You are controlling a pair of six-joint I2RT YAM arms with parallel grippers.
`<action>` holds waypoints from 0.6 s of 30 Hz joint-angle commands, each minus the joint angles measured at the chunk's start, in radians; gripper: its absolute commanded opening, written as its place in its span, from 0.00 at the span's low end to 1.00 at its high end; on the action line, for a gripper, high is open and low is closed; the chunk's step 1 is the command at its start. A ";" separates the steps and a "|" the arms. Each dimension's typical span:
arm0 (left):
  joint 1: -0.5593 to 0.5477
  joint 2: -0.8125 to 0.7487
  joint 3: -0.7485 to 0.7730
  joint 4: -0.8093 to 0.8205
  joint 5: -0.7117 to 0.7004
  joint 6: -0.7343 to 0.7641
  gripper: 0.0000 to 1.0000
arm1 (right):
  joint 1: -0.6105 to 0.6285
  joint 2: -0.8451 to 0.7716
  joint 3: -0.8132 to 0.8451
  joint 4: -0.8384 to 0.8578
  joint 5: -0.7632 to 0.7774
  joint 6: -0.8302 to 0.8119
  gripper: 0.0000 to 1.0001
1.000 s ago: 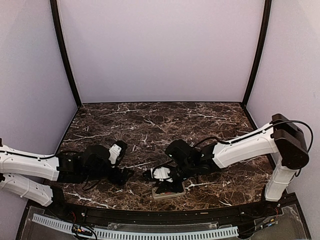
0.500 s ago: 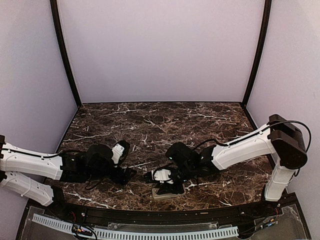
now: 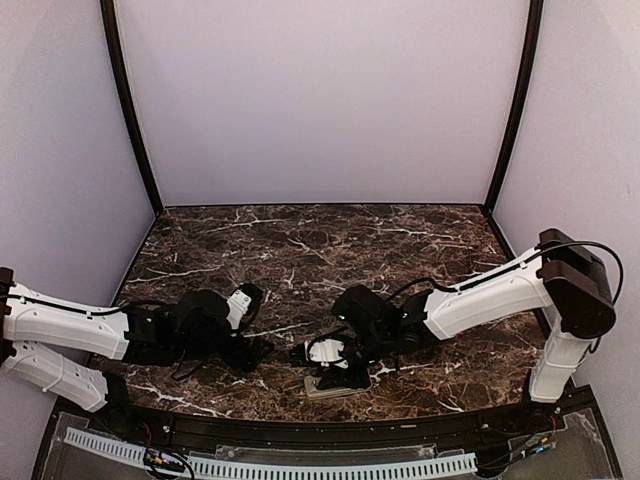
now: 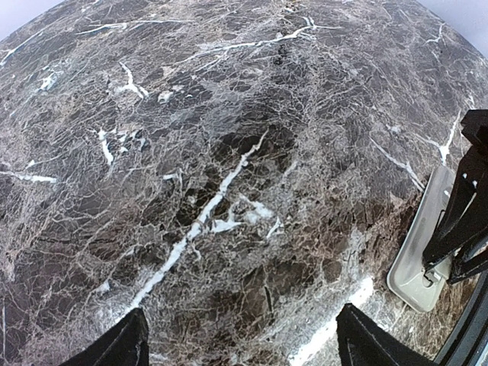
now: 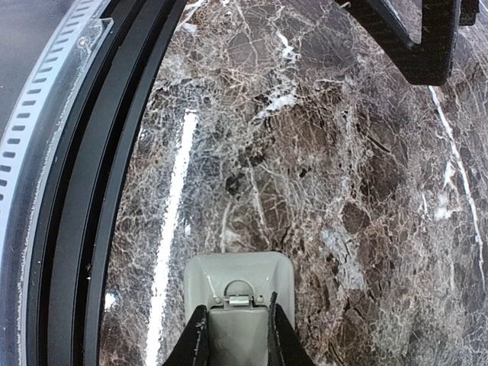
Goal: Load the batteries into the remote control
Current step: Load the battery cover onto the remote control without the battery cover.
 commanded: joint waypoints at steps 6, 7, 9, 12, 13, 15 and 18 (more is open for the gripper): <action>0.003 0.005 0.038 -0.004 0.009 0.027 0.84 | 0.006 -0.020 -0.025 0.000 0.018 0.013 0.06; 0.002 0.007 0.039 -0.007 0.009 0.028 0.84 | 0.007 -0.012 -0.024 0.005 0.022 0.013 0.06; 0.003 0.006 0.043 -0.012 0.009 0.029 0.84 | 0.006 0.001 -0.020 0.005 0.027 0.012 0.06; 0.003 0.002 0.042 -0.017 0.008 0.031 0.84 | 0.005 0.013 -0.019 0.012 0.034 0.011 0.07; 0.003 0.002 0.041 -0.017 0.008 0.031 0.84 | 0.006 0.013 -0.021 0.016 0.037 0.010 0.07; 0.003 0.001 0.041 -0.017 0.008 0.032 0.84 | 0.004 0.015 -0.020 0.015 0.042 0.004 0.08; 0.003 0.004 0.041 -0.015 0.008 0.033 0.84 | 0.004 0.015 -0.015 0.010 0.049 -0.006 0.10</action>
